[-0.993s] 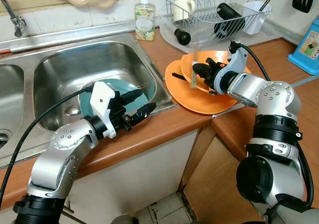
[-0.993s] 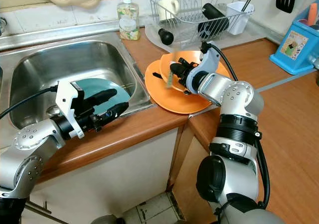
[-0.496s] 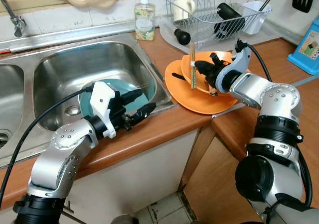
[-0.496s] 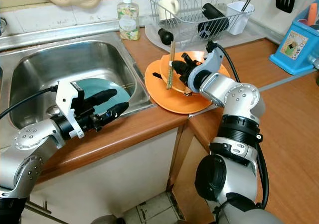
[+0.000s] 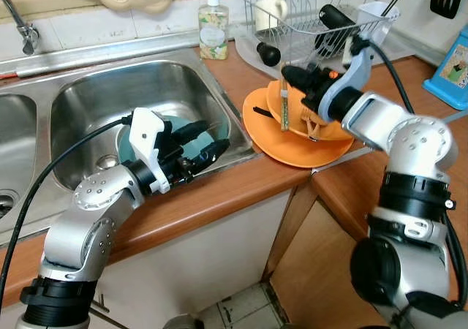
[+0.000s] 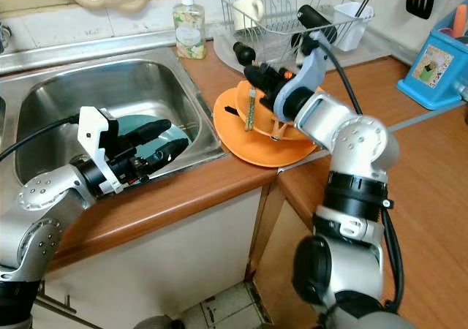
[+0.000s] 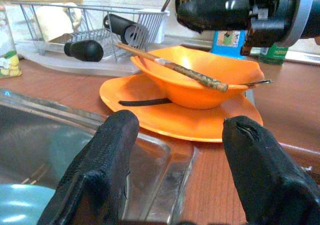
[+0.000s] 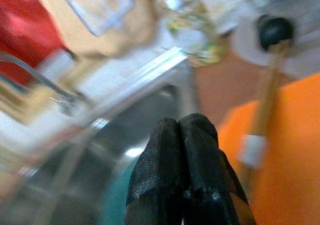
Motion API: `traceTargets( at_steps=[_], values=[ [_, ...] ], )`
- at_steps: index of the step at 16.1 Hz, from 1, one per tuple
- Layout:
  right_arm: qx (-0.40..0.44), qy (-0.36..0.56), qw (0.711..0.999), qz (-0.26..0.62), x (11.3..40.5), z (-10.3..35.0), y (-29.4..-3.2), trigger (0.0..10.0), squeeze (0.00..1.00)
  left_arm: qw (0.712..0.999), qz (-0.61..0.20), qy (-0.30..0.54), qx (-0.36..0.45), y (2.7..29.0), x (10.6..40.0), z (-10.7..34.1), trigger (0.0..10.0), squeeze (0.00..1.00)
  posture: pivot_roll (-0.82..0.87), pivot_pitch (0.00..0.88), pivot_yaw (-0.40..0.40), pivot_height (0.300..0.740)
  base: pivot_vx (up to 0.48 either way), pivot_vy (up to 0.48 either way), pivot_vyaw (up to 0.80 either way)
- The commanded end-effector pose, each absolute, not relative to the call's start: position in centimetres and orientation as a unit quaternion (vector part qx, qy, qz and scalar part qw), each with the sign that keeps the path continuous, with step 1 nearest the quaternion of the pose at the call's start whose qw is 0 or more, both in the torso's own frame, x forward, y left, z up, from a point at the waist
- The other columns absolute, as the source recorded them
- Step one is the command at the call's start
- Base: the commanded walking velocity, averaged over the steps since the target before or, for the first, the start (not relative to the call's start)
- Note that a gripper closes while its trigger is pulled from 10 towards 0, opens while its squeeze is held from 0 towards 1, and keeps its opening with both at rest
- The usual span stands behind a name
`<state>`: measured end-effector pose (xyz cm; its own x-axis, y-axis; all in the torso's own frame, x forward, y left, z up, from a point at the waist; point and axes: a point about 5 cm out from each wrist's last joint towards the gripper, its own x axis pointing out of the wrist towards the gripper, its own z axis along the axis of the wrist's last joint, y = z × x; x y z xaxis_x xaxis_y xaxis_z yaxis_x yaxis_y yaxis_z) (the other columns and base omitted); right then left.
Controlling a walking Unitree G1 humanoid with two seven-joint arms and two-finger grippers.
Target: Kitchen organization
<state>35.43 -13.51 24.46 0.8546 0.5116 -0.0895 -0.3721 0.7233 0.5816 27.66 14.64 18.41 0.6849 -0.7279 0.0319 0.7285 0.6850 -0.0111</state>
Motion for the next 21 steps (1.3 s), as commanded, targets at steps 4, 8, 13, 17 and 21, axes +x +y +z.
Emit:
traceTargets(
  at_steps=[4,8,13,17,21],
  values=[
    [0.166,0.097,0.963,0.190,35.8,25.0,-14.0,10.0,1.00,0.919,-0.395,-0.001,-0.001,14.4,28.0,18.1,10.0,0.00,-0.10,0.000,0.047,0.740,0.000,0.000,0.00],
    [0.099,0.131,0.973,0.160,36.8,24.3,-13.4,10.0,1.00,0.920,-0.391,0.002,0.006,14.3,27.9,18.0,10.0,0.00,-0.09,0.000,0.034,0.740,0.000,0.000,0.00],
    [0.081,0.191,0.968,0.139,38.3,24.0,-13.4,10.0,1.00,0.923,-0.384,0.005,0.012,14.6,27.8,17.8,10.0,0.00,-0.08,0.000,0.024,0.740,0.000,0.000,0.00],
    [0.084,0.234,0.957,0.152,39.0,23.7,-13.1,10.0,0.00,0.924,-0.382,0.005,0.014,14.6,27.8,17.8,10.0,0.00,-0.08,0.000,0.023,0.740,0.000,0.000,0.00],
    [0.116,0.232,0.950,0.176,39.5,24.2,-12.6,10.0,0.00,0.924,-0.381,0.006,0.014,14.6,27.8,17.8,10.0,0.00,-0.08,0.000,0.019,0.740,0.000,0.000,0.00]
  ],
)
